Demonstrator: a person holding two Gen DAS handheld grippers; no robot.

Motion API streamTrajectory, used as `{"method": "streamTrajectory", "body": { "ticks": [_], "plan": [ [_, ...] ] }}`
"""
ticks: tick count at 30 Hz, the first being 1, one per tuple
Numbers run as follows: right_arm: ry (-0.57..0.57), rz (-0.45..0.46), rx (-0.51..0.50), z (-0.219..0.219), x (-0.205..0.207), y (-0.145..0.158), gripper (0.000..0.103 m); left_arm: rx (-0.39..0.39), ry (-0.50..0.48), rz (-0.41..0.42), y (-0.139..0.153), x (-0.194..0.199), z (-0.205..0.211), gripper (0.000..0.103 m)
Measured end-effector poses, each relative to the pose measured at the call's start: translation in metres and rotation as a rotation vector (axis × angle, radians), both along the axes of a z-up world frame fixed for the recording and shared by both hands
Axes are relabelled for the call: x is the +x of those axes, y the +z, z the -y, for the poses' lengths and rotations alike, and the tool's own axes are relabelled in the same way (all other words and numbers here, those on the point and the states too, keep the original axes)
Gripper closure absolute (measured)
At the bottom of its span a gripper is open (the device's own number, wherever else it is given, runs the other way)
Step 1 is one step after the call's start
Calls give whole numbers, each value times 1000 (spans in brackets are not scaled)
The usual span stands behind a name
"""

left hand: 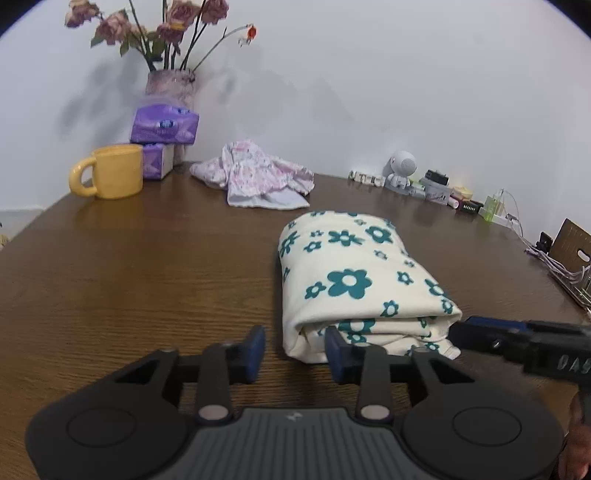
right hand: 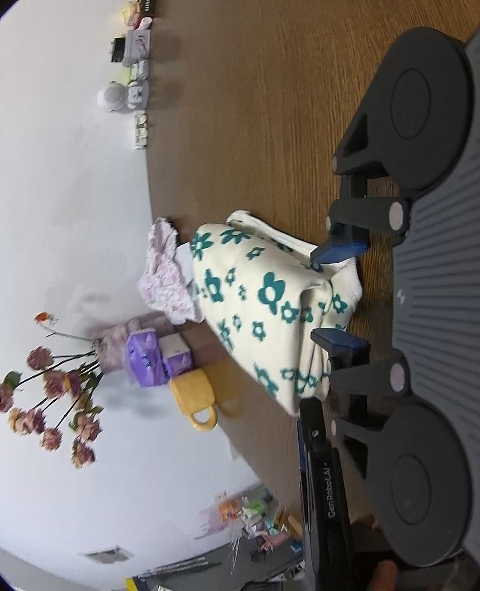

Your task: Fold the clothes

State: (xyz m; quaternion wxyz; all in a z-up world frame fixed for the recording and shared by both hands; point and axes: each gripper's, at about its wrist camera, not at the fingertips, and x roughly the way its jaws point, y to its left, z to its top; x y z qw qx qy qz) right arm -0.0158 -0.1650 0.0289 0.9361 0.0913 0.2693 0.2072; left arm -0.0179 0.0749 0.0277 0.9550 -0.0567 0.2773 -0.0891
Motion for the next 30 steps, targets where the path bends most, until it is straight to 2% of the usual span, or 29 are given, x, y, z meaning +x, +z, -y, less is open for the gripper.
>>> {"method": "streamTrajectory", "body": {
  "ticks": [6,9,15,19,23,27,30],
  "plan": [
    [-24,-20,55,18,38,14,60,121,-82,96,12,-11,29,57],
    [-40,-35,76,27,62,20,60,93,-139,61,11,-9,41,57],
    [-41,-46,33,19,130,25,58,20,-252,-20,6,-4,66,56],
    [1,-77,56,13,167,19,58,-118,-200,-66,5,8,57,52],
    [81,-130,107,12,190,10,60,-251,-141,-106,5,20,46,52],
    [138,-187,165,18,198,3,76,-354,-68,-146,4,31,24,58],
    [150,-215,185,26,193,1,83,-411,-31,-162,4,36,5,65]
  ]
}}
